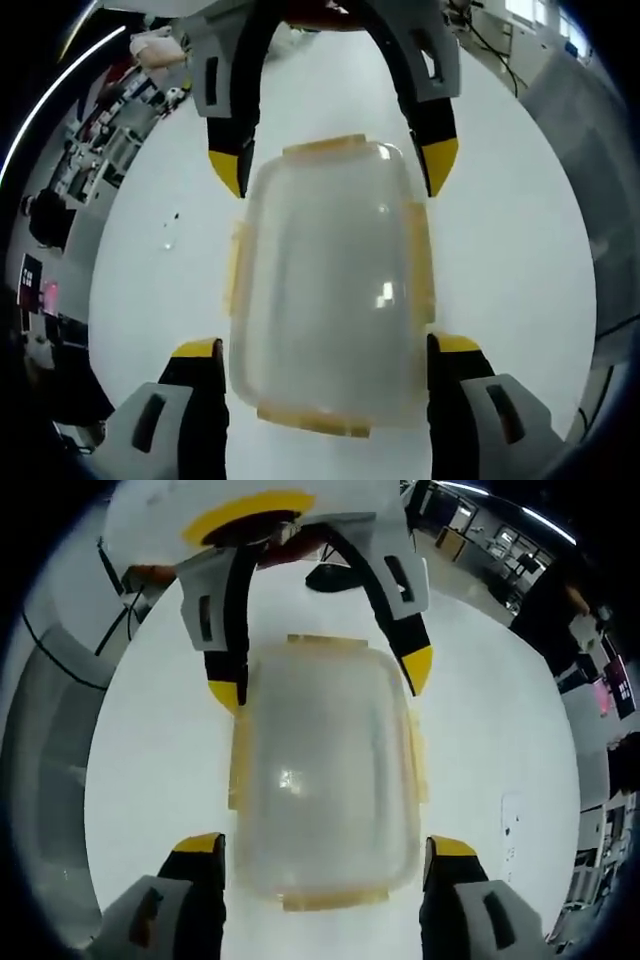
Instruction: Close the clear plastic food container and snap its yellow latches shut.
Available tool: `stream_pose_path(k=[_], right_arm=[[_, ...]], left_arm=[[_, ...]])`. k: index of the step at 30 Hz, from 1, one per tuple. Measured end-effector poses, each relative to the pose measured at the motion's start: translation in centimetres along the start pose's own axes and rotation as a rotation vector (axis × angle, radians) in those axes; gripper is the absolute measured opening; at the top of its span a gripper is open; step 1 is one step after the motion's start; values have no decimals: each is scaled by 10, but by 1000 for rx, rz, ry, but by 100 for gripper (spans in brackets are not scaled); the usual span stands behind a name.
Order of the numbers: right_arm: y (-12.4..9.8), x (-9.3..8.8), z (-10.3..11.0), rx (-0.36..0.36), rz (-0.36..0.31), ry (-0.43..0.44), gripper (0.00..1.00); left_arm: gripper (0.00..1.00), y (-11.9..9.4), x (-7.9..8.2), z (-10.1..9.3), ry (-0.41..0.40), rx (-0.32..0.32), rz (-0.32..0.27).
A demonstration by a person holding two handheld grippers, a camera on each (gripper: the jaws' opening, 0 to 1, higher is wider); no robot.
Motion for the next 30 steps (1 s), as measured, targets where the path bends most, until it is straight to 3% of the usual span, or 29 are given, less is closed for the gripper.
stream_pose_path(k=[16,30], right_arm=[[-17,0,10,-51,-26,12,76],[-33,-2,30,-100,-60,30,74]], left_arm=[[81,-18,-3,-4,-28,35,2],[80,-39,0,-20,-62,65,-4]])
Point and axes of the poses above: the point that each gripper's makers call its tool centre point, and the gripper's own axes: y roughly forward along the fingers, z roughly to its left, x roughly out of its top, the point moved 2 cm from there along -y, roughly backward along the fingers, and after that the axes turned 10 degrees about x, right-handed, at the moved point
